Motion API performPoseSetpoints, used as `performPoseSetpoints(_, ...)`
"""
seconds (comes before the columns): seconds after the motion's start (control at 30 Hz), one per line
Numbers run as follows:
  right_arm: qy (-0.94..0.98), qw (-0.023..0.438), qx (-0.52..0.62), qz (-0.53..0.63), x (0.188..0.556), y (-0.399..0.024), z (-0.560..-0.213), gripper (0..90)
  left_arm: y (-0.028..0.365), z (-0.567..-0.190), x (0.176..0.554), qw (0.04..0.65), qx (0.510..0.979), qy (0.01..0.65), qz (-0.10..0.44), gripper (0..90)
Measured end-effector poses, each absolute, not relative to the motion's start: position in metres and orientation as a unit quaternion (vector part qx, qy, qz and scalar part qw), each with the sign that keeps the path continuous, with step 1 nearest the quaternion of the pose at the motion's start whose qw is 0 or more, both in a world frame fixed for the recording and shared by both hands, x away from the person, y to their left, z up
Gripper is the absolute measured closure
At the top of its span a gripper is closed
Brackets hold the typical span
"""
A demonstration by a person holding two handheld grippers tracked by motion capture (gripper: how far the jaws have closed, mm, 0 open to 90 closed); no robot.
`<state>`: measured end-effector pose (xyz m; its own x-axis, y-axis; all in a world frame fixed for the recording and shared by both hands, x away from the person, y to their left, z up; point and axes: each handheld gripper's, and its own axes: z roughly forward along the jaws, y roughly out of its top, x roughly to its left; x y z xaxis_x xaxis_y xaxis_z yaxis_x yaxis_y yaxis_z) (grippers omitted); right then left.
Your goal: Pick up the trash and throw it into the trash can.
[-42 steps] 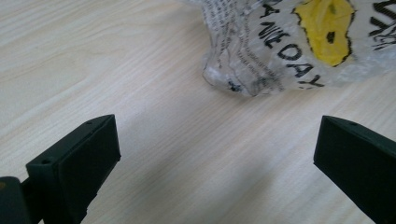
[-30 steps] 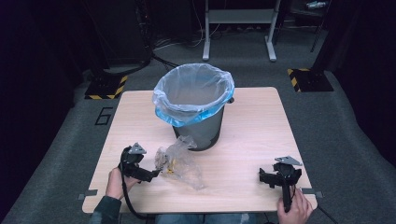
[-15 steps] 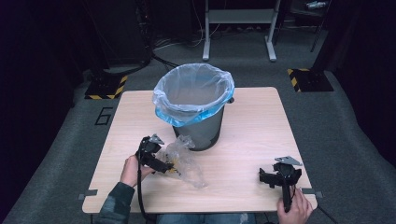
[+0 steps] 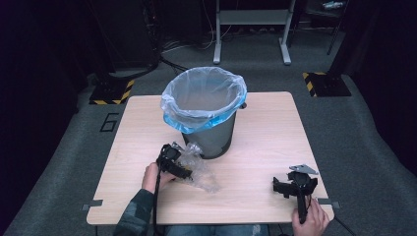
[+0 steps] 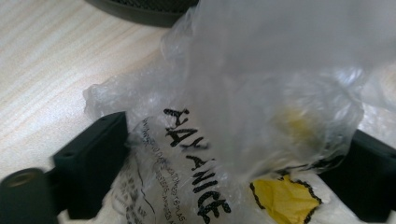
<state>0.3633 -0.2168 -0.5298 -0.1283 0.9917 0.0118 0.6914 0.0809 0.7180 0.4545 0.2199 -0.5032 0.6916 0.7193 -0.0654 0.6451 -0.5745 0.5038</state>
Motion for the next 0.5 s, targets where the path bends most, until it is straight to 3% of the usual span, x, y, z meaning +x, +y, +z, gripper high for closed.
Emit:
performPoseSetpoints(0.23, 0.69, 0.253, 0.61, 0.296, 0.363, -0.217, -0.53, 0.0, 0.22, -0.505, 0.449, 0.254, 0.877, 0.394, 0.11, 22.3)
performPoseSetpoints(0.5, 0.69, 0.253, 0.61, 0.296, 0.363, -0.217, -0.53, 0.0, 0.231, -0.502, 0.444, 0.265, 0.868, 0.401, 0.123, 52.5)
